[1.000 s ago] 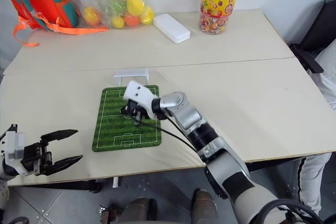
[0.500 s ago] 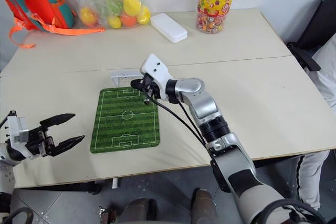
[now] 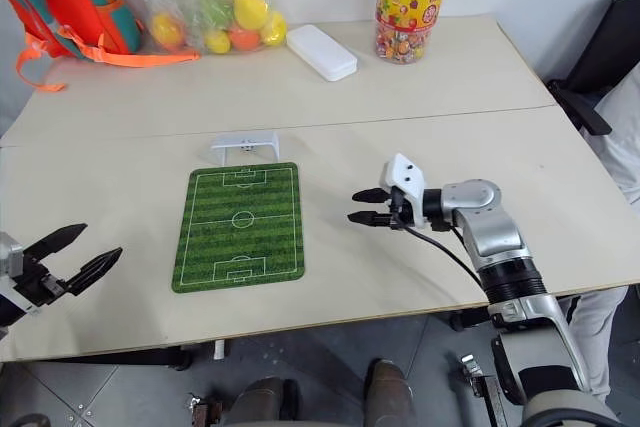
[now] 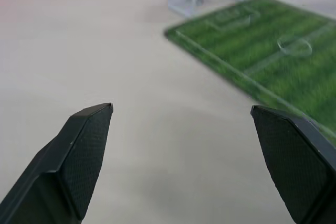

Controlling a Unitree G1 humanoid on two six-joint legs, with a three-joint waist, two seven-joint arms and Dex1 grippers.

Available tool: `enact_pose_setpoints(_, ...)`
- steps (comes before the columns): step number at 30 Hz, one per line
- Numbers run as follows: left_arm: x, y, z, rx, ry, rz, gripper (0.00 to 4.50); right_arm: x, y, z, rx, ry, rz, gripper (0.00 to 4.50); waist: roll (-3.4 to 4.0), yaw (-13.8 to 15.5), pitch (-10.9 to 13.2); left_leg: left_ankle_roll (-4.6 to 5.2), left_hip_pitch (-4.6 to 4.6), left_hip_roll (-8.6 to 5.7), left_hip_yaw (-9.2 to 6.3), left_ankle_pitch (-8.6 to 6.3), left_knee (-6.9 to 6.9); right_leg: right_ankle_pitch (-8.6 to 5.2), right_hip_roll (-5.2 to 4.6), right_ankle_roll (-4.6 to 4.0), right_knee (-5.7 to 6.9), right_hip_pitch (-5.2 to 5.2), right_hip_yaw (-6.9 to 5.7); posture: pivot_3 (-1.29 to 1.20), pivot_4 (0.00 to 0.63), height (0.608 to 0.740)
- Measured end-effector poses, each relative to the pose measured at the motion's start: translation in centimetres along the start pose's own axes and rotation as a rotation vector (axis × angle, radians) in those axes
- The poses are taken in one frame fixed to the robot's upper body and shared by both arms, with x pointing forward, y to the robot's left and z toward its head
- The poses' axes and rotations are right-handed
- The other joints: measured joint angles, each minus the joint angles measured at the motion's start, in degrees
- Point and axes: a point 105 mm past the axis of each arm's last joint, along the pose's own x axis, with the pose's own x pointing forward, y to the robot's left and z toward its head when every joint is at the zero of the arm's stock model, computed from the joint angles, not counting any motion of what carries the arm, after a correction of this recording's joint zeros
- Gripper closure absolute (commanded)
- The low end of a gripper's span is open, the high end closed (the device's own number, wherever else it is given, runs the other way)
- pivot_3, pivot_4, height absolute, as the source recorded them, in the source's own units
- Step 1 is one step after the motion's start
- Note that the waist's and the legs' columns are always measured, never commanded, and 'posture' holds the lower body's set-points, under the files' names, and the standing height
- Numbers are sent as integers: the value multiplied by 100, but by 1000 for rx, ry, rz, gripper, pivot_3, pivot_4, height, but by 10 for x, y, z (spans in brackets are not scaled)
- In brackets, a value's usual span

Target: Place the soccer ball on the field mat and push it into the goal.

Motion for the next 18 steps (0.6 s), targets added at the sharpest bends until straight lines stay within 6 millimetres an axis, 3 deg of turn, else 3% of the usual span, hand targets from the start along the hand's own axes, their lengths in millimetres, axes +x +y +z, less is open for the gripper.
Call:
enact_pose_setpoints(4,-22,7,-6,-9,27,45,0,-23,-4,-21,36,-5,8,27,0,2,1,5,0,1,7,-3,1,2,0,-3,-8,2,1,0,150,740)
enact_pose_setpoints(10,-32,16,4,37,-15,77,0,-40,-25,-12,23,-54,-52,27,3,3,3,4,0,2,7,-3,4,4,0,-6,-8,2,0,0,150,740)
enact_pose_setpoints(18,-34,25,12,64,-38,117,0,-60,-31,-29,100,-20,-167,27,3,27,3,3,-1,3,7,-3,2,4,0,-6,-9,2,-2,0,150,740)
